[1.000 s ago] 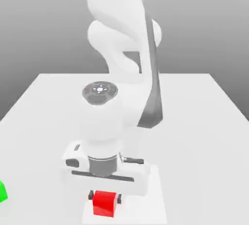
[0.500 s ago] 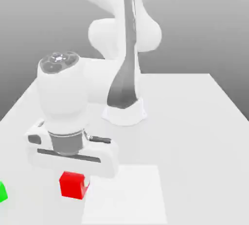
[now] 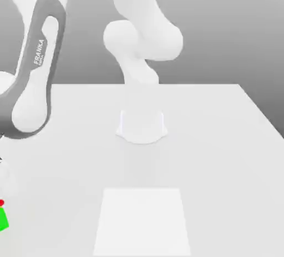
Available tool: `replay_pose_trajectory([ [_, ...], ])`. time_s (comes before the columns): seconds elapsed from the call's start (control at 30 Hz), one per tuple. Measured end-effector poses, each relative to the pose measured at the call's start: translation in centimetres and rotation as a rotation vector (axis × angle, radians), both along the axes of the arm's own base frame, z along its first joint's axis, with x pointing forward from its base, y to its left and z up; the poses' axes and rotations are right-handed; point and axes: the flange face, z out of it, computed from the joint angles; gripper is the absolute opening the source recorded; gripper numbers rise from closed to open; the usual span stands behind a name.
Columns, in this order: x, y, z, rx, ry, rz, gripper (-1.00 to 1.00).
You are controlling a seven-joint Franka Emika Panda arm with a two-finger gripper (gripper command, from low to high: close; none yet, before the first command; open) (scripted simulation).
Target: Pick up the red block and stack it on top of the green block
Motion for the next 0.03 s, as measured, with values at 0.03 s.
replay_pose_trajectory([
  [0.03, 0.0, 0.0, 0.0, 0.0, 0.0, 0.0, 1.0],
])
